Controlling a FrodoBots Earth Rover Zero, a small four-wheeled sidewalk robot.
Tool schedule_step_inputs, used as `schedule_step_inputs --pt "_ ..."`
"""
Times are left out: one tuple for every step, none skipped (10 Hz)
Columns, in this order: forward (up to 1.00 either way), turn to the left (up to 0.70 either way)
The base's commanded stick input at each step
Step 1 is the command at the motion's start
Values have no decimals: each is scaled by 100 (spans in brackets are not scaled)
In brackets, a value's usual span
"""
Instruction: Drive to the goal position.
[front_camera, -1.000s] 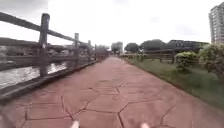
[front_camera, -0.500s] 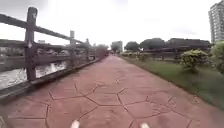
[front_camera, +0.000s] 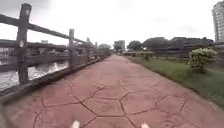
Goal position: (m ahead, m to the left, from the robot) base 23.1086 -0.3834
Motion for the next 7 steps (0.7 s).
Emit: schedule_step_inputs --pt "70 0" --pt "70 0" --pt "70 0" --pt "70 0" --pt "70 0" --pt "70 0" --pt "70 -4"
